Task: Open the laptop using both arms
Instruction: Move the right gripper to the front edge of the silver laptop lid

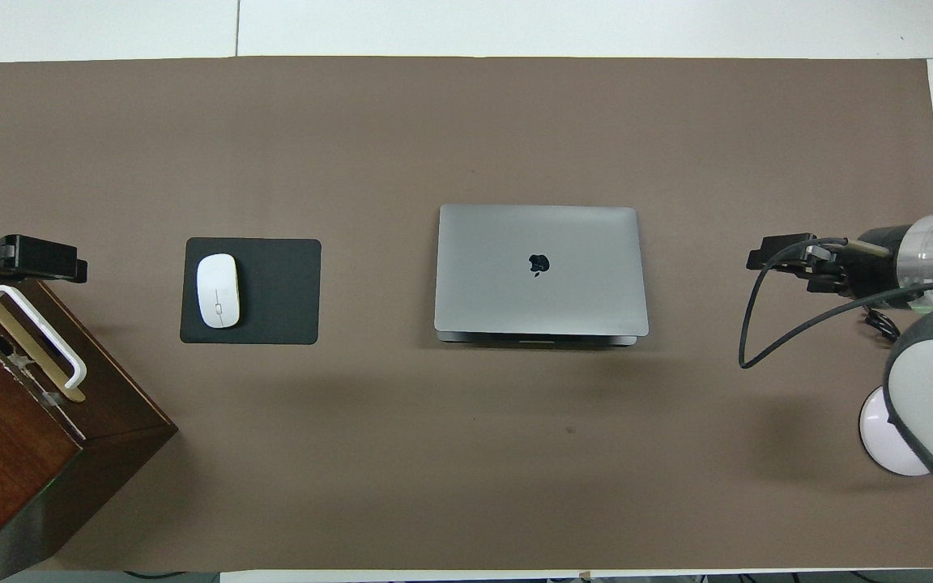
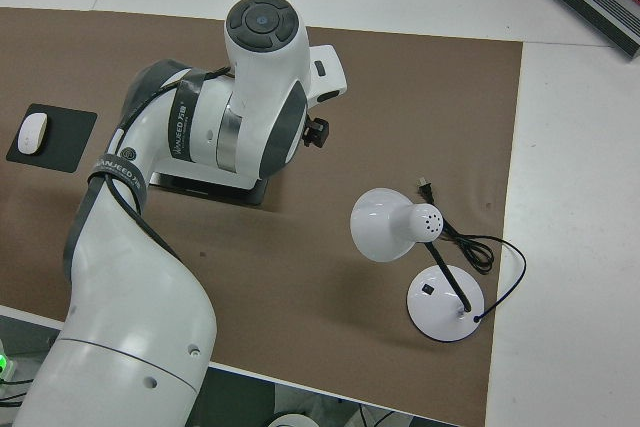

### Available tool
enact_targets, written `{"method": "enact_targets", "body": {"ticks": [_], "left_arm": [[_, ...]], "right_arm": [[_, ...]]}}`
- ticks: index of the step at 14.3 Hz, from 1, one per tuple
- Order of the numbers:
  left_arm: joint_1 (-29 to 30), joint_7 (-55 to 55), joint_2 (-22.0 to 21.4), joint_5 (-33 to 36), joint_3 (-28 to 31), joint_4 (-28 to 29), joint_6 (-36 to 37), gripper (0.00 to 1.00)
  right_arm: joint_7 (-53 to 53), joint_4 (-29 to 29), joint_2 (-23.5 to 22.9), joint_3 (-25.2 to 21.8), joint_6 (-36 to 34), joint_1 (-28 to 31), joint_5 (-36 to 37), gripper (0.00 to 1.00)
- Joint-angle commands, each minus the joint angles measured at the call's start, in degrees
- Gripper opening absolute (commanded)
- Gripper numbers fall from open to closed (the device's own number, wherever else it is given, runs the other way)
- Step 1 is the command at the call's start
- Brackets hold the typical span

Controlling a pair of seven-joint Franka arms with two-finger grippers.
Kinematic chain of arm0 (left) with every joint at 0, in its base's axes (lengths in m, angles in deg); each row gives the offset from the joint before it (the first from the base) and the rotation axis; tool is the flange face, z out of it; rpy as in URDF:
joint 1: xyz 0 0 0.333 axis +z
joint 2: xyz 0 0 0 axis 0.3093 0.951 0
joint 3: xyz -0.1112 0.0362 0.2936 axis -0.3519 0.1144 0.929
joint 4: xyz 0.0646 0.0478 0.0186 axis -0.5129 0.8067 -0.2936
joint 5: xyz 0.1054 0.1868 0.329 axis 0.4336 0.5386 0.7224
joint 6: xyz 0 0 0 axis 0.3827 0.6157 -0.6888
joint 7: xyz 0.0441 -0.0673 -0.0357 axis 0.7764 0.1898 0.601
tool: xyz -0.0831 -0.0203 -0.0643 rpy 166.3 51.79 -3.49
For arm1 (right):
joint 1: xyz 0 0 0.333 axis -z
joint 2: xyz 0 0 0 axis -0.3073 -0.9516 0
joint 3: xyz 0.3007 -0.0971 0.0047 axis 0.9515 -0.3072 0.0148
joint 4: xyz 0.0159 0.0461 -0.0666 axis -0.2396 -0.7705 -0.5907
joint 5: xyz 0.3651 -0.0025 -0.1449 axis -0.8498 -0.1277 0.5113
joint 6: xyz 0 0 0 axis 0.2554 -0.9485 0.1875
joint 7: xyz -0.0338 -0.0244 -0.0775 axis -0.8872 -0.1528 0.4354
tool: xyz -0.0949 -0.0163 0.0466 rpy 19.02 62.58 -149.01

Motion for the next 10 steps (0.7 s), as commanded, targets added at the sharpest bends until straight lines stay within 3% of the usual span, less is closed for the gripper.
{"method": "enact_targets", "body": {"ticks": [1,2,4,5,6,10], "left_arm": [[0.52,0.69,-0.47,1.00,-0.33,-0.12,-0.33,0.99],[0.69,1.65,-0.56,1.00,-0.42,-0.03,-0.41,0.87],[0.96,4.64,-0.56,0.82,-0.42,0.06,-0.68,0.28],[0.96,4.82,-0.56,0.82,-0.42,0.14,-1.29,0.06],[0.96,4.91,-0.56,0.73,-0.42,0.15,-1.64,0.00],[0.96,4.91,-0.47,0.38,-0.25,-0.12,-1.56,0.00]], "right_arm": [[5.80,-9.74,6.10,0.11,6.73,-2.42,-6.15,0.90],[7.30,-12.73,7.59,0.11,9.19,-3.91,-9.05,0.90],[12.91,-17.23,9.10,0.11,14.81,-7.59,-13.98,0.90],[15.46,-18.03,9.19,0.11,16.58,-9.62,-14.35,0.90],[19.49,-18.99,9.19,0.11,18.68,-11.64,-14.70,0.90],[28.57,-23.65,8.93,0.11,29.06,-19.65,-15.93,0.90]]}}
